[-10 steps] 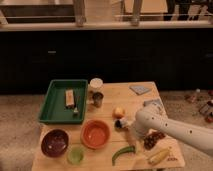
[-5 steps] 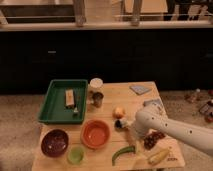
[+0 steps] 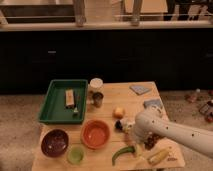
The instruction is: Place pepper in metal cup
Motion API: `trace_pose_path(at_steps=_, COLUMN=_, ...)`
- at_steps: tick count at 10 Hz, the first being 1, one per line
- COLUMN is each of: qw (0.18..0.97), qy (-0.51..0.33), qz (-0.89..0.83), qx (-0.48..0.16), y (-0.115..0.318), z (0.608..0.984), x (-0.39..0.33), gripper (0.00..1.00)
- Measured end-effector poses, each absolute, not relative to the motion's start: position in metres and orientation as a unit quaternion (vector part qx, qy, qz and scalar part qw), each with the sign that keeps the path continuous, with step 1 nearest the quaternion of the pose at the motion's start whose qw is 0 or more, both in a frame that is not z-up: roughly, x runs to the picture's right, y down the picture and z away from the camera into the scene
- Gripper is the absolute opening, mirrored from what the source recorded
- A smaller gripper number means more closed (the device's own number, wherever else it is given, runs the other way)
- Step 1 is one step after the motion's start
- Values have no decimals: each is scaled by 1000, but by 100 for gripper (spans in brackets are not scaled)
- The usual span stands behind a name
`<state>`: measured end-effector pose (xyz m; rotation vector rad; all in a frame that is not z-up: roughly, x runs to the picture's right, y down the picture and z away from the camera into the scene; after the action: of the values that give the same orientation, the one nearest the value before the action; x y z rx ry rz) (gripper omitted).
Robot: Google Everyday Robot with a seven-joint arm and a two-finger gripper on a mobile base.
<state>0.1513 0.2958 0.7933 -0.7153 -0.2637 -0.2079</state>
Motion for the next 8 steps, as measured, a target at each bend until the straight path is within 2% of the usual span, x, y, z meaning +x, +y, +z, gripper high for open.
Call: trace_pose_path(at_steps=8, qw=921, qy=-136, qz=-143, qx=-336, y=324, z=776, x=124, gripper=80)
